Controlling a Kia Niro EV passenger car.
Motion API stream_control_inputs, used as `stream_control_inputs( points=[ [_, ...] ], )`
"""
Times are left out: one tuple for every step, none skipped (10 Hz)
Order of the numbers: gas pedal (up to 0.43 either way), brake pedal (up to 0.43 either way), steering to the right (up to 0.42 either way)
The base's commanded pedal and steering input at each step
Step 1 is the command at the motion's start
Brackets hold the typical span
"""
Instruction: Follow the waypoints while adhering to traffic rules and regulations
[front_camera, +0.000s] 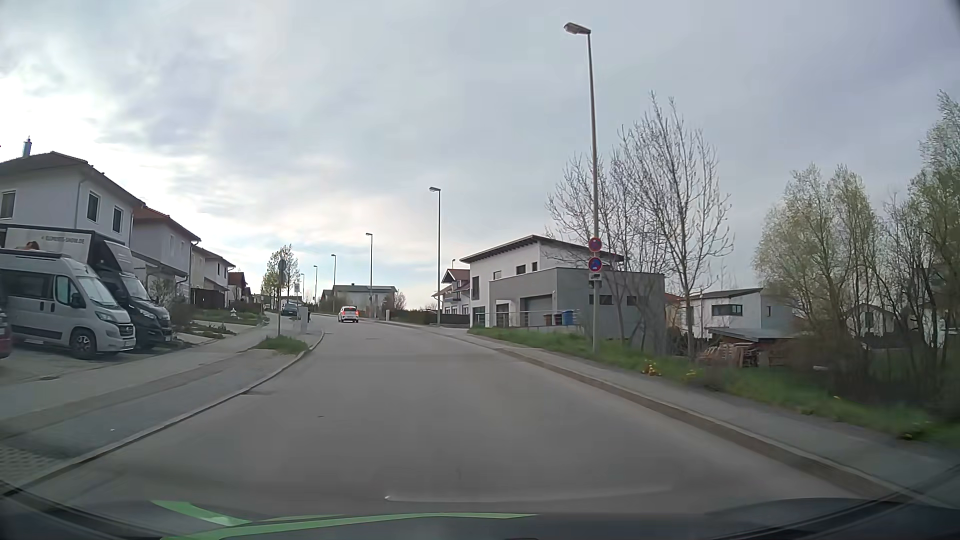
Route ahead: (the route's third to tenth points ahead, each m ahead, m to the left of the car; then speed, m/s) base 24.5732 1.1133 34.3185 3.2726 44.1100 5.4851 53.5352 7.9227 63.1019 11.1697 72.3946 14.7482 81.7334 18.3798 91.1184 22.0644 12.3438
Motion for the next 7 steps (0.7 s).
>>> stream_control_inputs(
  points=[
    [0.15,0.0,-0.035],
    [0.15,0.0,-0.036],
    [0.15,0.0,-0.036],
    [0.15,0.0,-0.036],
    [0.15,0.0,-0.036],
    [0.15,0.0,-0.036],
    [0.15,0.0,-0.036]
  ],
)
